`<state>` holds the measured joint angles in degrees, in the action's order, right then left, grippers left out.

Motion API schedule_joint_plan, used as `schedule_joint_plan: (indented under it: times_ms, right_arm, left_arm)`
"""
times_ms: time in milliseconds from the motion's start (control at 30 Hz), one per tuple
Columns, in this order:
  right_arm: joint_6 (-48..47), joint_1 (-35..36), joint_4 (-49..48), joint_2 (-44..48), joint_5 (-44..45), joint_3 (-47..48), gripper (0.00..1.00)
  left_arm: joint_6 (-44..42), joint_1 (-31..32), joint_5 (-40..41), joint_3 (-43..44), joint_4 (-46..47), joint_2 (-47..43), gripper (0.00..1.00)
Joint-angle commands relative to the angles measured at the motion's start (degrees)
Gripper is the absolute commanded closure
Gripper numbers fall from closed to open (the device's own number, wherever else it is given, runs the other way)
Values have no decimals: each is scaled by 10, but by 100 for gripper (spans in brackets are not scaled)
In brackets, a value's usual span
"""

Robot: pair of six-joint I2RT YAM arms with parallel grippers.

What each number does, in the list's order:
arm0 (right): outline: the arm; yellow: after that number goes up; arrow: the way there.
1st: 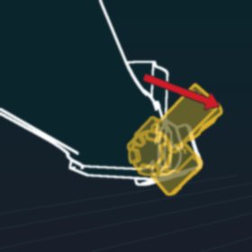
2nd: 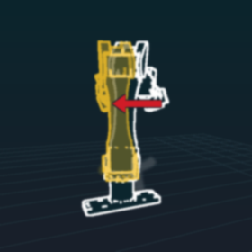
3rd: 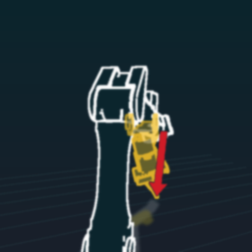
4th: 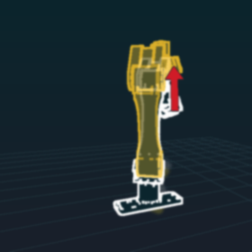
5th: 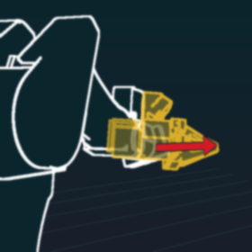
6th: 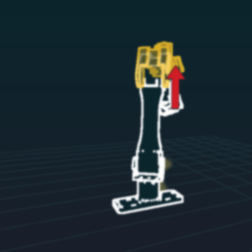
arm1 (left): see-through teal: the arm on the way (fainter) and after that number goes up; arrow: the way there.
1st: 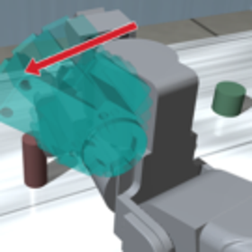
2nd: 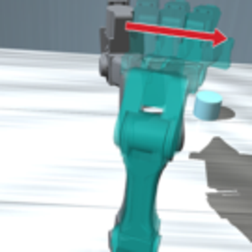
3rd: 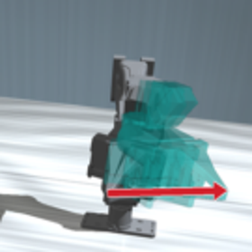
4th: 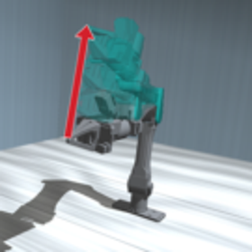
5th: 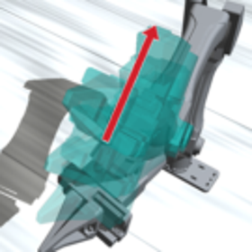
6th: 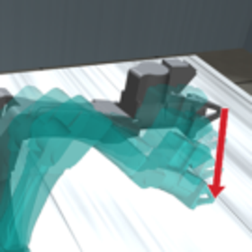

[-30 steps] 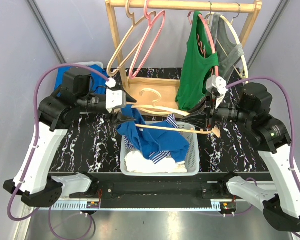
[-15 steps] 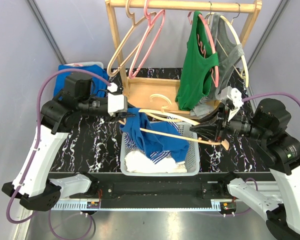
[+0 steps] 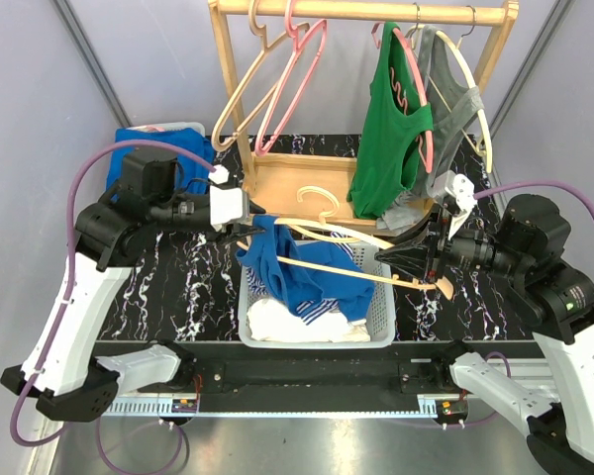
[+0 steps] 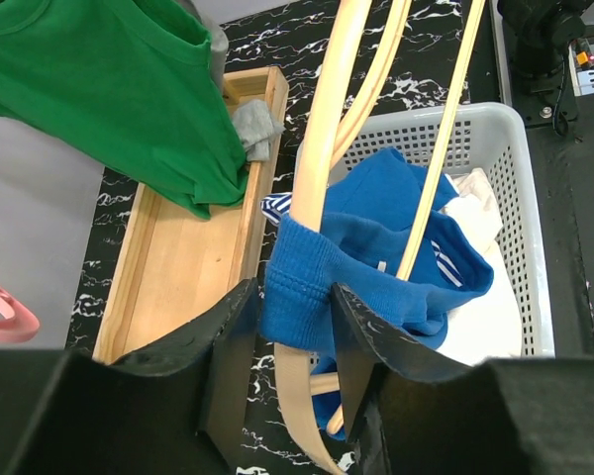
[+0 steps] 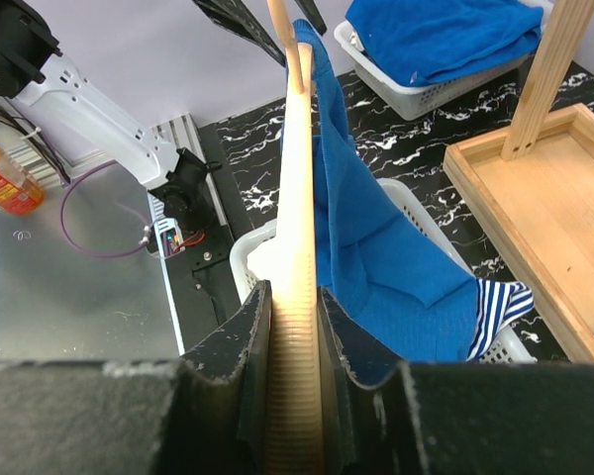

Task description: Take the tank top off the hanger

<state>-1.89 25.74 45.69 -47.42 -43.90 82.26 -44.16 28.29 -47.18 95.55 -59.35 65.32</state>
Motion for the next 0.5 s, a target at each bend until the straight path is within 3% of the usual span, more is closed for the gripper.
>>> schedule_joint_plan:
  times_ms: [0,133,167,333,467]
  right_arm:
    - [-3,-2,-9,5,9,4,100]
    - [-3,-2,-5,9,11,6,100]
    - [-3,-2,-5,7,11,7,100]
    - [-3,-2,-4,4,11,12,100]
    - [-9,-2,4,7,17,15,100]
  left_arm:
    - [4,0,17,-7,30,-20,61]
    - [3,0,14,-16,29,-27,71]
    - [3,0,13,-17,30,-27,79]
    - [6,0,13,-16,30,-25,97]
    - [0,-1,24,-20,30,-27,100]
